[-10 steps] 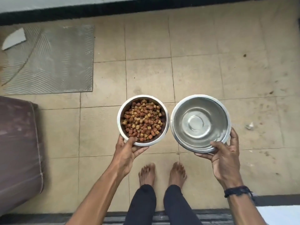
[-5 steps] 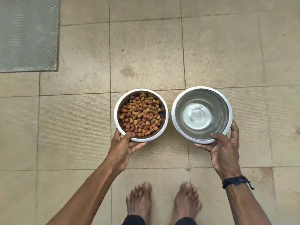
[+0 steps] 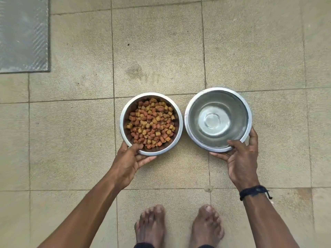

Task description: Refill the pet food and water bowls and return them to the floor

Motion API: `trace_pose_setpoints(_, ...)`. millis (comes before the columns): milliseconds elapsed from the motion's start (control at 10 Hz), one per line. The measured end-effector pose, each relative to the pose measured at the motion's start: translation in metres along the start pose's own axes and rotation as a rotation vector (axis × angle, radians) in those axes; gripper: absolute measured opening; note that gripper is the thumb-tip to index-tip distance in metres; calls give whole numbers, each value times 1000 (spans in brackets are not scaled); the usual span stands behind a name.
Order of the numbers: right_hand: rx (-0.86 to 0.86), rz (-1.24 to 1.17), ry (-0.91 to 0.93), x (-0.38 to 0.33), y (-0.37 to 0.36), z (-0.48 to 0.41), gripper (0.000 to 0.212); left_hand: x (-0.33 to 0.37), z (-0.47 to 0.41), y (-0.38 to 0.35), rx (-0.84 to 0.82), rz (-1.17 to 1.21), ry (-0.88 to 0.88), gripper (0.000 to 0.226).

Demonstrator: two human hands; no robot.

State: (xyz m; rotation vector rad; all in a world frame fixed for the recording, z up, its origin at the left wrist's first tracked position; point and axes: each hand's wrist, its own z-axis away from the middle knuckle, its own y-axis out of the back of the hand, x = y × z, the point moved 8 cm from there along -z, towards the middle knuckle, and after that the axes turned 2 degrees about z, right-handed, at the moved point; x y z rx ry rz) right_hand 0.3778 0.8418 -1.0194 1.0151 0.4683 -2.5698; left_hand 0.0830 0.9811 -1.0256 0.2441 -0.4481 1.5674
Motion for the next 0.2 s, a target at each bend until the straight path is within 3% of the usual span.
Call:
trace_pose_setpoints(100, 12, 55, -2, -1, 2, 2, 69, 3, 4, -2, -35, -26, 37, 41)
trace_pose_setpoints(200, 17, 227, -20, -8, 5, 16, 70, -6, 27, -5, -60, -286, 147, 52)
